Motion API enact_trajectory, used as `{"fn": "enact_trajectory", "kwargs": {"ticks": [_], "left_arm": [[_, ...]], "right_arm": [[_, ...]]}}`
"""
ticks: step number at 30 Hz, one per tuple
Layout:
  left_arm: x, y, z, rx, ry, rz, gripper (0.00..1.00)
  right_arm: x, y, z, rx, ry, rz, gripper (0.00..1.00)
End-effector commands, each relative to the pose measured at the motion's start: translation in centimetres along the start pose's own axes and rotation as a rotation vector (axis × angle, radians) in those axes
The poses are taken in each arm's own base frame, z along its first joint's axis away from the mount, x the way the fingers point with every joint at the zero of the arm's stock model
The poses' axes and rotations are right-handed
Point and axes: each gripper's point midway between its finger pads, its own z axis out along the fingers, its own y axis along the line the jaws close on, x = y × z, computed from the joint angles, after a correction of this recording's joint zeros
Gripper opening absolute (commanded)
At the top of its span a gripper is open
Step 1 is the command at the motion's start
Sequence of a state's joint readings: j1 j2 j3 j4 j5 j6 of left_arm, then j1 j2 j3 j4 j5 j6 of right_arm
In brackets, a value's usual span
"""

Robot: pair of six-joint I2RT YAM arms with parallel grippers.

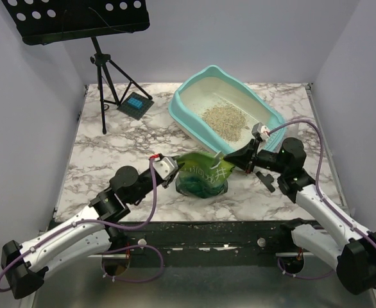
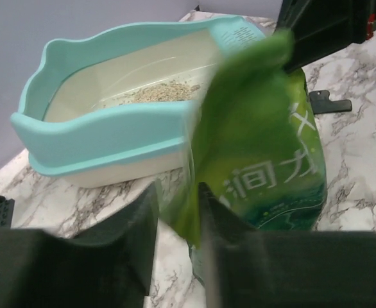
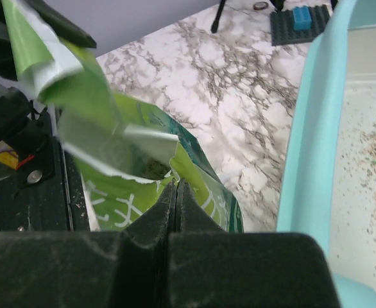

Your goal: Fill the litter box with clean litter

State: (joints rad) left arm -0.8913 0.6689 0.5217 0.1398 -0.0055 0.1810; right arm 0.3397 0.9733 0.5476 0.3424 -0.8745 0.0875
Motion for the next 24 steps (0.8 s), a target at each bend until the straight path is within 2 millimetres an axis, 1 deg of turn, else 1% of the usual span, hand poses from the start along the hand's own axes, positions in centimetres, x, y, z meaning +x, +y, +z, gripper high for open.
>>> {"fn": "enact_trajectory", "kwargs": {"ticks": [1,2,4,5,8,9,13,16,20,24], "left_arm": [[-1.8,2.5,-0.9,-0.117,-0.082,0.037,0.56],[-1.6,3.2,-1.2,-0.16,-0.081,0.039,0.65],[-1.8,4.1,-1.7,-0.2,-0.08,0.047,0.73],[-1.5,4.0,-1.7,-0.187,-0.066,0.045,0.75],[0.0,2.7,-0.7,-0.069,-0.021,-0.001,0.78],[0.2,2.0,-0.2,-0.014,-0.014,-0.031,0.79],[0.8,0.2,1.7,0.167,-0.011,-0.14,0.81],[0.2,-0.8,2.2,0.273,-0.038,-0.231,0.81],[-0.3,-2.1,2.1,0.403,-0.06,-0.302,0.81],[-0.7,-2.4,2.4,0.474,-0.083,-0.354,0.78]], "right_arm": [[0.5,-1.1,-1.4,0.158,-0.024,0.073,0.0],[0.6,-1.3,-1.7,0.184,-0.027,0.073,0.0],[0.5,-1.2,-2.3,0.213,-0.035,0.069,0.0],[0.3,-1.1,-2.5,0.221,-0.046,0.069,0.0],[-0.1,-0.6,-2.9,0.222,-0.059,0.068,0.0],[-0.2,-0.4,-2.9,0.214,-0.062,0.064,0.0],[-0.2,0.2,-2.9,0.184,-0.065,0.066,0.0],[0.1,0.4,-2.8,0.173,-0.07,0.077,0.0],[0.3,0.7,-2.9,0.163,-0.077,0.087,0.0],[0.5,1.2,-2.7,0.126,-0.08,0.099,0.0]]}}
